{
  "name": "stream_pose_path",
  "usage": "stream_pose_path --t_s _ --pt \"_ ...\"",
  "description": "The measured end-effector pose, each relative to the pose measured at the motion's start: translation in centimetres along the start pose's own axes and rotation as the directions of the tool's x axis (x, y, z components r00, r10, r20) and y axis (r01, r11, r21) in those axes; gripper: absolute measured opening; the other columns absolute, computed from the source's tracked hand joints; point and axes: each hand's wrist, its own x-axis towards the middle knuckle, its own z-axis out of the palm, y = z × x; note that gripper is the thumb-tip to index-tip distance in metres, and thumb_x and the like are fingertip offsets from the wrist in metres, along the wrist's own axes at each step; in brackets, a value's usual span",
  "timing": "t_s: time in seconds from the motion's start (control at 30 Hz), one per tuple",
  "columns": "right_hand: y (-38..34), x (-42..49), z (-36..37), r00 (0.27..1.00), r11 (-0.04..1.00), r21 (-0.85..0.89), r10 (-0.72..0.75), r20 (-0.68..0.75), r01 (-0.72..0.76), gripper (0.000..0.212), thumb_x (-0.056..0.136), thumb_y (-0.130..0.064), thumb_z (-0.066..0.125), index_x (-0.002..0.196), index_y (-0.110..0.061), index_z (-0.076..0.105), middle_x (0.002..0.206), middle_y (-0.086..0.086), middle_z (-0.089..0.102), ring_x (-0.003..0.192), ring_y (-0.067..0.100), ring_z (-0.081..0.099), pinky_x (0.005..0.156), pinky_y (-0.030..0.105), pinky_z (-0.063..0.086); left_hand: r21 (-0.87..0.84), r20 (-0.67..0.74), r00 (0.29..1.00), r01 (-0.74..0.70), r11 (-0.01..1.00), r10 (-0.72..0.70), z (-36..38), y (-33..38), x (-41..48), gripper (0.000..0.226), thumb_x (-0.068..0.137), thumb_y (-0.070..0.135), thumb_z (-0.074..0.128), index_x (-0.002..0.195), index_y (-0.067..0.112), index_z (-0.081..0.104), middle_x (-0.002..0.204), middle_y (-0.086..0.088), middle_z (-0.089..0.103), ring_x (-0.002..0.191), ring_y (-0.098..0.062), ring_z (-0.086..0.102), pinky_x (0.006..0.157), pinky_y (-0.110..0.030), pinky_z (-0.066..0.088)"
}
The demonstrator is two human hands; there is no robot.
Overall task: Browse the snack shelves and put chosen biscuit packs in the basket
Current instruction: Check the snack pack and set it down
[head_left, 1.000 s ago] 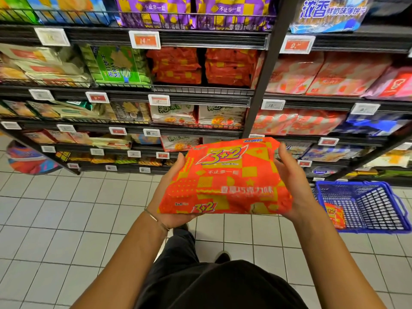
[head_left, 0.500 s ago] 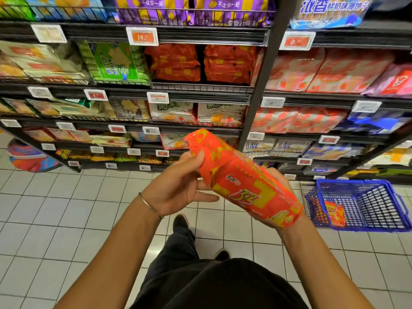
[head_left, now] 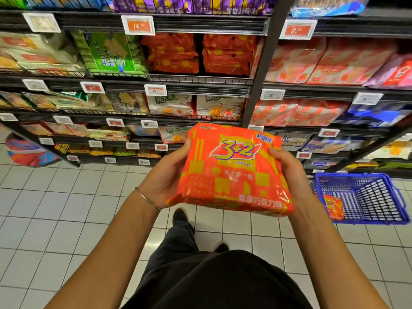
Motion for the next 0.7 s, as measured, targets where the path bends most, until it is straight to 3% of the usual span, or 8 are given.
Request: stream_pose_path --t_s 0.07,0.17,0.27,0.33,0.5,0.63,0.7 --pt "-0.6 -0.6 -0.1 0.997 1.0 0.015 -0.007 0.078 0.006 0.027 0.087 -0.031 0.065 0.098 -0.016 0.084 0.096 0.012 0.08 0.083 0.03 0.078 0.067 0.044 0.064 -0.036 -0.028 0.999 -0.022 0.999 0.021 -0.4 -0.5 0.3 0.052 0.102 0.05 0.048 0.135 0.015 0.067 0.14 -0.016 0.064 0.127 -0.036 0.063 0.1 -0.054 0.054" --pt "-1.3 -0.7 -0.1 0.986 0.997 -0.032 -0.065 0.155 0.071 0.049 0.086 -0.028 0.067 0.133 -0.012 0.065 0.104 0.01 0.08 0.09 0.028 0.078 0.074 0.045 0.063 -0.074 -0.055 0.998 -0.039 0.997 0.035 -0.6 -1.2 0.6 0.049 0.098 0.045 0.052 0.133 0.015 0.07 0.136 -0.016 0.066 0.121 -0.036 0.066 0.096 -0.054 0.056" --pt "-1.8 -0.9 0.4 0.964 0.987 -0.077 -0.122 0.234 0.144 0.061 0.087 -0.026 0.066 0.145 -0.013 0.055 0.12 0.012 0.075 0.104 0.031 0.074 0.089 0.052 0.061 -0.088 -0.077 0.995 -0.066 0.994 0.06 -0.6 -1.4 1.0 0.047 0.098 0.042 0.052 0.132 0.015 0.07 0.136 -0.017 0.066 0.121 -0.037 0.066 0.098 -0.055 0.056" --pt "-2.0 -1.1 0.5 0.96 0.979 -0.106 -0.143 0.241 0.173 0.061 0.087 -0.027 0.064 0.146 -0.015 0.054 0.127 0.014 0.072 0.11 0.034 0.072 0.094 0.054 0.059 -0.091 -0.095 0.993 -0.076 0.993 0.067 -0.6 -1.4 1.1 0.048 0.098 0.04 0.052 0.135 0.014 0.068 0.136 -0.017 0.066 0.121 -0.038 0.066 0.097 -0.056 0.056" --pt "-2.0 -1.1 0.6 0.971 0.983 -0.119 -0.115 0.211 0.142 0.054 0.087 -0.032 0.064 0.136 -0.01 0.062 0.121 0.013 0.076 0.105 0.03 0.076 0.084 0.044 0.063 -0.019 -0.138 0.982 -0.131 0.991 0.127 0.0 -1.1 1.0 0.061 0.094 0.037 0.059 0.15 0.014 0.051 0.142 -0.019 0.061 0.125 -0.04 0.063 0.093 -0.055 0.058" --pt "-1.7 -0.8 -0.2 0.978 0.987 -0.086 -0.119 0.174 0.135 0.038 0.082 -0.037 0.071 0.114 -0.018 0.079 0.115 0.01 0.078 0.101 0.026 0.077 0.078 0.041 0.064 0.115 -0.069 0.958 -0.271 0.956 0.28 0.6 -1.1 0.6 0.044 0.094 0.022 0.061 0.138 0.024 0.06 0.136 -0.014 0.066 0.12 -0.036 0.067 0.093 -0.053 0.057" --pt "-1.5 -0.8 -0.5 0.976 0.987 -0.067 -0.133 0.171 0.147 0.039 0.077 -0.042 0.074 0.108 -0.021 0.083 0.117 0.009 0.078 0.105 0.026 0.076 0.08 0.042 0.063 0.178 -0.023 0.952 -0.296 0.938 0.305 1.1 -0.9 0.3 0.049 0.088 0.021 0.075 0.135 0.023 0.062 0.135 -0.015 0.067 0.12 -0.036 0.066 0.096 -0.053 0.056"
